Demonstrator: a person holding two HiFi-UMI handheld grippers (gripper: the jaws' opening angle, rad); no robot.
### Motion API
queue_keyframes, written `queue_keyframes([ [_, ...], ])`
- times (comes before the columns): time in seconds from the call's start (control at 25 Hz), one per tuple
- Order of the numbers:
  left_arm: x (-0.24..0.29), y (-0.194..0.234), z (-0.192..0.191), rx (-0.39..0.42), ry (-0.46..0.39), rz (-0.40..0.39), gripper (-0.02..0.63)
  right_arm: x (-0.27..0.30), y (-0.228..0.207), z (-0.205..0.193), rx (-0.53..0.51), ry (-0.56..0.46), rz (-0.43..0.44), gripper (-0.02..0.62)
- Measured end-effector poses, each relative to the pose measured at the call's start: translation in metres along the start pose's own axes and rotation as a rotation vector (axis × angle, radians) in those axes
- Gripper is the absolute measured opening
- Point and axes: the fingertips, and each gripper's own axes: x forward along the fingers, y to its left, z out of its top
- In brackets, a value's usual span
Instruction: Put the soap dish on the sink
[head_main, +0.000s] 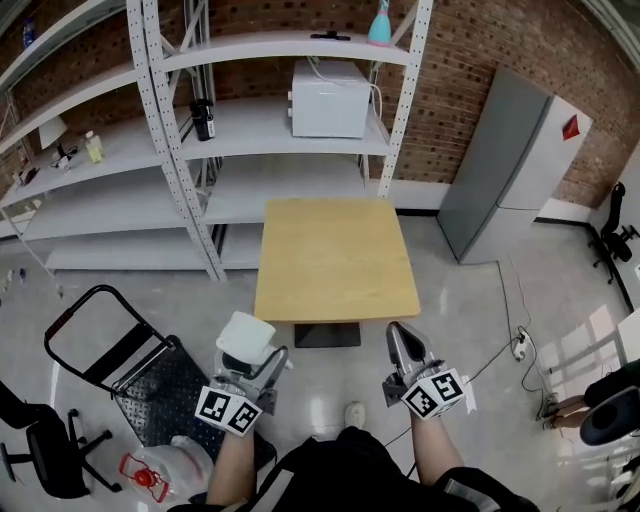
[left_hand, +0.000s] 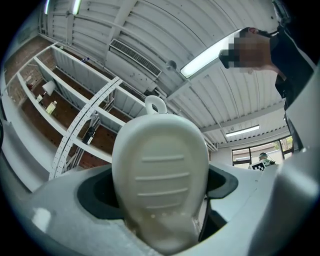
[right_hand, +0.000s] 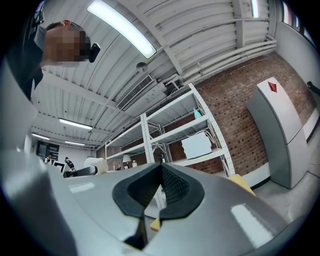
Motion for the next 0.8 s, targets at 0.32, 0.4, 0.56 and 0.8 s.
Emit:
queue_keyframes([
  [0.32,0.044,0.007,-0.021,0.029,0.046,-0.011,0.469,0.016,-0.049,-0.004,-0.026,0.024,-0.049,0.006],
  [0.4,0.055,0.011,-0.032,0.051,0.067,0.001,0.469,0.025,-0.064,-0.009,-0.029,0.034,-0.052,0.006],
  [0.56,0.079,0.021,-0.050,0.069,0.086,0.024,0.469,0.047,-0.088,-0.018,-0.014,0.054,-0.030,0.006],
  [0.8,0.122,0.034,-0.064,0.107,0.098,0.075,0.469,0.087,-0.129,-0.022,-0.002,0.070,0.021,0.006],
])
